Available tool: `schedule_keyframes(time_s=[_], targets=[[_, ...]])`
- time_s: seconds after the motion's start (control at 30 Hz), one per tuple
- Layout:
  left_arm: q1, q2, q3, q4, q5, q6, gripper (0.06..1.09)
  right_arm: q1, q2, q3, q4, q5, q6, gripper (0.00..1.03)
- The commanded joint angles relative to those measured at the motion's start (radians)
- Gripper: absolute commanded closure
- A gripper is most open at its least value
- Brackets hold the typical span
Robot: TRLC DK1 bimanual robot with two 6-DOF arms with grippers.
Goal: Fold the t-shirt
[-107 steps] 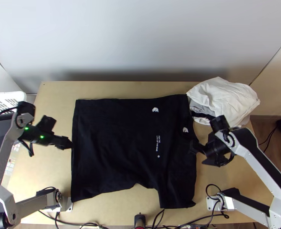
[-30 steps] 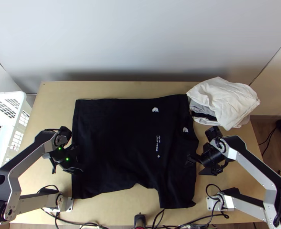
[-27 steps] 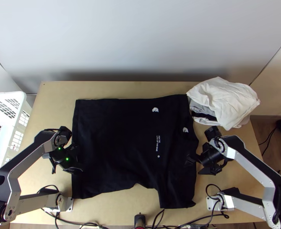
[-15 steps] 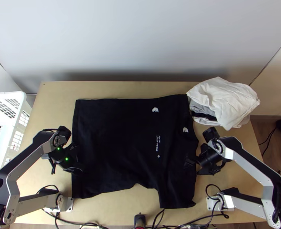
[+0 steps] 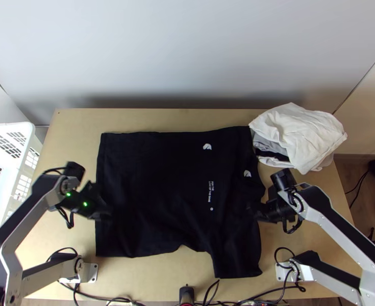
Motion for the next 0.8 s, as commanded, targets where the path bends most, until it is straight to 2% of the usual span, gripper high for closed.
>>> schedule_keyframes(time_s=[0.0, 0.1, 0.2, 0.27, 0.43, 0.57, 0.77], targets=[[0.091, -0.083, 0.201, 0.089, 0.164, -0.172, 1.05, 0.053, -0.080, 0.205, 0.048, 0.056, 0.014, 1.00], [0.192, -0.048, 0.375, 0.092, 0.287, -0.270, 1.05, 0.050, -0.082, 0.394, 0.102, 0.058, 0.016, 1.00], [0.242, -0.005, 0.554, 0.121, 0.354, -0.431, 1.05, 0.039, -0.071, 0.526, 0.209, 0.070, 0.014, 1.00], [0.256, -0.012, 0.626, 0.229, 0.382, -0.580, 1.05, 0.027, -0.075, 0.576, 0.317, 0.090, 0.014, 1.00], [0.255, -0.100, 0.707, 0.645, 0.356, -0.955, 1.05, 0.014, -0.083, 0.707, 0.459, 0.114, 0.042, 1.00], [0.275, -0.126, 0.832, 0.783, 0.341, -1.081, 1.05, 0.024, -0.141, 0.782, 0.519, 0.113, 0.043, 1.00], [0.394, -0.198, 0.910, 1.002, 0.354, -1.261, 1.05, 0.037, -0.230, 0.920, 0.521, 0.113, 0.100, 1.00]])
